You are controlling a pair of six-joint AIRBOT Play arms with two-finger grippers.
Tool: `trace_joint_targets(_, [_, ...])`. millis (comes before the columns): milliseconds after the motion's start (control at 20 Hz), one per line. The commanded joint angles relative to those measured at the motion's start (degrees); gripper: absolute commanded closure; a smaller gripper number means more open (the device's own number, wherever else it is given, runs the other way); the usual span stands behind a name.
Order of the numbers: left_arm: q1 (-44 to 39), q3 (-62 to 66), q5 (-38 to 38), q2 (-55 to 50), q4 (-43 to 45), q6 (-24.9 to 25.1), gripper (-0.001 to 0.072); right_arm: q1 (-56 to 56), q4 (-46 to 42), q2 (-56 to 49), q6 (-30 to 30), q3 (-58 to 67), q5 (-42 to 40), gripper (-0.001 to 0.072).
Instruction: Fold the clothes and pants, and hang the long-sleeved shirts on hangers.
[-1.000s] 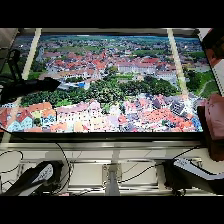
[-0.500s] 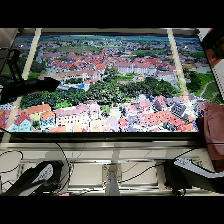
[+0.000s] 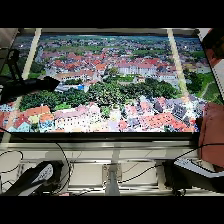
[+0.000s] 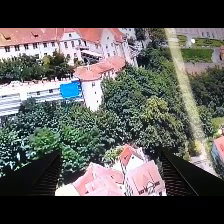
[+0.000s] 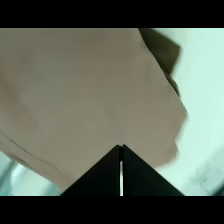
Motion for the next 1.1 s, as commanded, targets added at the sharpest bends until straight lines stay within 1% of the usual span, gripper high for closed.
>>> trace_joint_targets(0, [0.0, 0.1, 0.0, 0.0, 0.0, 0.0, 0.0019, 7.1, 15.6, 0.0, -0.1, 0.0, -10.3, 0.0706])
trace_joint_targets(150, [0.0, 0.1, 0.0, 0.0, 0.0, 0.0, 0.0018, 22.4, 16.1, 0.0, -0.2, 0.0, -13.2, 0.0706])
trace_joint_targets(250, [0.0, 0.1, 0.0, 0.0, 0.0, 0.0, 0.0018, 34.4, 16.1, 0.0, -0.2, 0.0, -14.6, 0.0705])
trace_joint_targets(400, [0.0, 0.1, 0.0, 0.0, 0.0, 0.0, 0.0018, 50.9, 15.6, 0.1, -0.1, 0.0, -13.1, 0.0705])
trace_joint_targets(450, [0.0, 0.1, 0.0, 0.0, 0.0, 0.0, 0.0018, 54.9, 13.9, 0.2, 1.4, 0.0, -12.7, 0.0705])
trace_joint_targets(500, [0.0, 0.1, 0.0, 0.0, 0.0, 0.0, 0.0018, 58.0, 10.8, 0.4, 5.0, 0.0, -12.3, 0.0705])
trace_joint_targets(550, [0.0, 0.1, 0.0, 0.0, 0.0, 0.0, 0.0018, 60.2, 8.3, 0.5, 8.7, 0.0, -11.7, 0.0705])
trace_joint_targets(600, [0.0, 0.1, 0.0, 0.0, 0.0, 0.0, 0.0018, 61.0, 7.6, 0.6, 11.2, 0.0, -11.1, 0.0705])
trace_joint_targets(700, [0.0, 0.1, 0.0, 0.0, 0.0, 0.0, 0.0018, 60.9, 8.3, 0.7, 13.9, 0.0, -9.7, 0.0705])
trace_joint_targets(850, [0.0, 0.1, 0.0, 0.0, 0.0, 0.0, 0.0018, 60.9, 8.4, 0.7, 13.9, 0.0, -7.3, 0.0704])
trace_joint_targets(1050, [0.0, 0.1, 0.0, 0.0, 0.0, 0.0, 0.0018, 60.9, 8.9, 0.7, 13.9, 0.0, -7.4, 0.0704])
